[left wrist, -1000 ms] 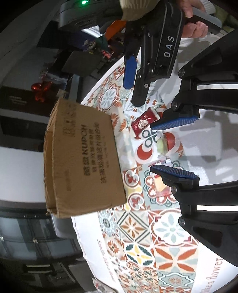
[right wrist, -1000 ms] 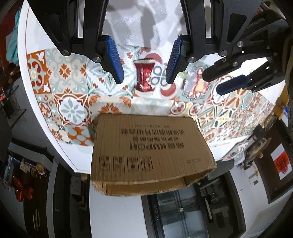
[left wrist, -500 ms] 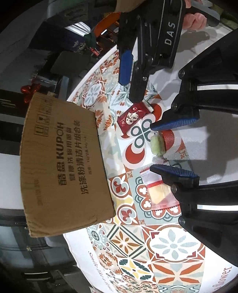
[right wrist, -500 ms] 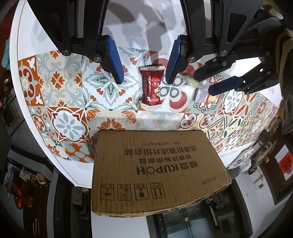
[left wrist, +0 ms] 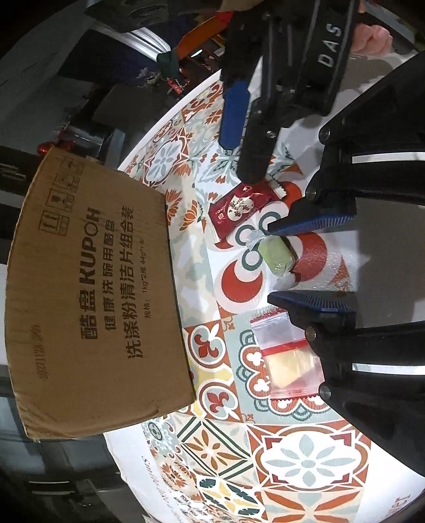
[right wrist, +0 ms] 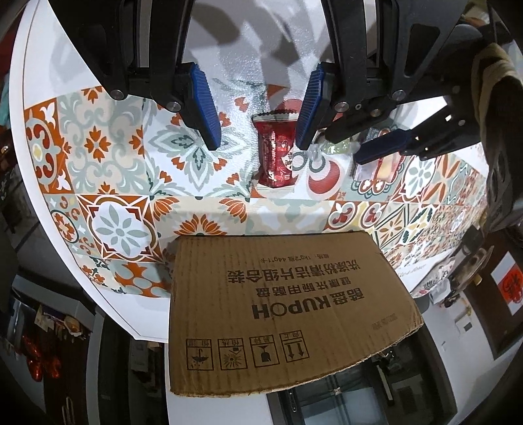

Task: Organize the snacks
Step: 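Grasp the pale green candy with the left tool while the right tool grasps the red wrapped bar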

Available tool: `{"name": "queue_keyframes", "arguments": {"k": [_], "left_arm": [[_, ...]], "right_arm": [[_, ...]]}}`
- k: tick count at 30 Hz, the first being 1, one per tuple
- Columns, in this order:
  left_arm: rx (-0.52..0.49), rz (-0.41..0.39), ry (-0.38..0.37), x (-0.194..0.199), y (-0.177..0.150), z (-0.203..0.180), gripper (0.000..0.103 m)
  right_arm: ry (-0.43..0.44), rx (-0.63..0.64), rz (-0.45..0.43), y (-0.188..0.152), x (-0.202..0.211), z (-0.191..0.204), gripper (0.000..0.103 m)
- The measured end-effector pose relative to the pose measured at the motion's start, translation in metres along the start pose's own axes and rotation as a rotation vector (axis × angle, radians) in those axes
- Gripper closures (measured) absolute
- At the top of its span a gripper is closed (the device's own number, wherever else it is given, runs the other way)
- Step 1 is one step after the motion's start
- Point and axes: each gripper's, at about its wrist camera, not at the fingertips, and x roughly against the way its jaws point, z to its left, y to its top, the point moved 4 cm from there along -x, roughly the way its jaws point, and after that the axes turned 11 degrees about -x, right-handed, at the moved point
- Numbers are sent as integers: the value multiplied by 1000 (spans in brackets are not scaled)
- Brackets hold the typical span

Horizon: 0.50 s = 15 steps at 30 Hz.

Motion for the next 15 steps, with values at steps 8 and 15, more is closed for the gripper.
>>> {"name": "queue_keyframes", "arguments": {"k": [8, 15], "left_arm": [[-19, -17, 19, -7, 5, -3, 79], [-1, -23, 24, -4, 3, 0, 83]], "right_arm": [[8, -7, 8, 0, -5, 0, 54], [12, -5, 12, 1, -9, 3, 54]]}}
